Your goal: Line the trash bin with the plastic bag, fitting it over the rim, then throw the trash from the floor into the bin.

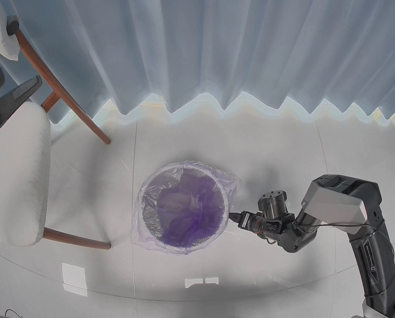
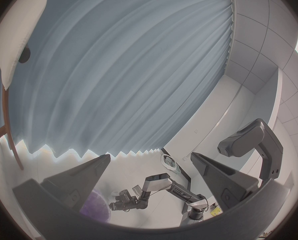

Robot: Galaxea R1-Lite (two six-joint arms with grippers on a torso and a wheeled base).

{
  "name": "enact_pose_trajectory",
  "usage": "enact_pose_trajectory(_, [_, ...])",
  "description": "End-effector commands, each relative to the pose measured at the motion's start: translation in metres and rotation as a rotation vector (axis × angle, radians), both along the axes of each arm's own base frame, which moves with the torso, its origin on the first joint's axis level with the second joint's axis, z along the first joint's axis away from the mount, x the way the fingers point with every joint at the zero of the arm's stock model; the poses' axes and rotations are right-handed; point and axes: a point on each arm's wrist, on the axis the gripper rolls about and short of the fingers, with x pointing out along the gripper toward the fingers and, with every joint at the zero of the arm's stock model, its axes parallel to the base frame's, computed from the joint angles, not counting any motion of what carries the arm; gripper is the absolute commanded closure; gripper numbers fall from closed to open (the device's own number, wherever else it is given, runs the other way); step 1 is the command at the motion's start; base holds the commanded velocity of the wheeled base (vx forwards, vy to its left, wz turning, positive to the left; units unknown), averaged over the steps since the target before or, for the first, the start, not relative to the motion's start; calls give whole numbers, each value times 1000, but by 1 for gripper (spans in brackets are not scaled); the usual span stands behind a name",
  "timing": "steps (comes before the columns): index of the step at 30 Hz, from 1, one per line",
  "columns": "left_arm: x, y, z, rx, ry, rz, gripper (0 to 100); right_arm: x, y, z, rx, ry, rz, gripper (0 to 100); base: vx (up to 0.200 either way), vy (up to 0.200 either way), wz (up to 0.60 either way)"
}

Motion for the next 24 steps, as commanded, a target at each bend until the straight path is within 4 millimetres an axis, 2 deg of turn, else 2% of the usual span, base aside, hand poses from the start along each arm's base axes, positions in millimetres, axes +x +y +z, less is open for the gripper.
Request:
enact_pose_trajectory(1, [-2, 1, 2, -5, -8, 7, 0, -17, -8, 6, -20, 18, -14, 0, 0, 0, 0])
enact_pose_trajectory(6, [1, 0, 2, -6, 3, 8, 0, -40, -15, 14, 2, -54, 2, 0, 0, 0, 0])
enact_pose_trajectory(10, [8, -2, 6, -25, 31, 8, 0, -51, -21, 20, 11, -82, 3, 0, 0, 0, 0])
enact_pose_trajectory(15, [7, -2, 7, -43, 62, -14, 0, -65, -26, 27, 31, -92, 8, 0, 0, 0, 0])
enact_pose_trajectory(23, [5, -2, 6, -41, 60, -18, 0, -61, -8, 21, 48, -123, 46, 0, 0, 0, 0])
enact_pose_trajectory(24, [5, -2, 6, -41, 60, -18, 0, -58, 0, 11, 37, -118, 65, 0, 0, 0, 0])
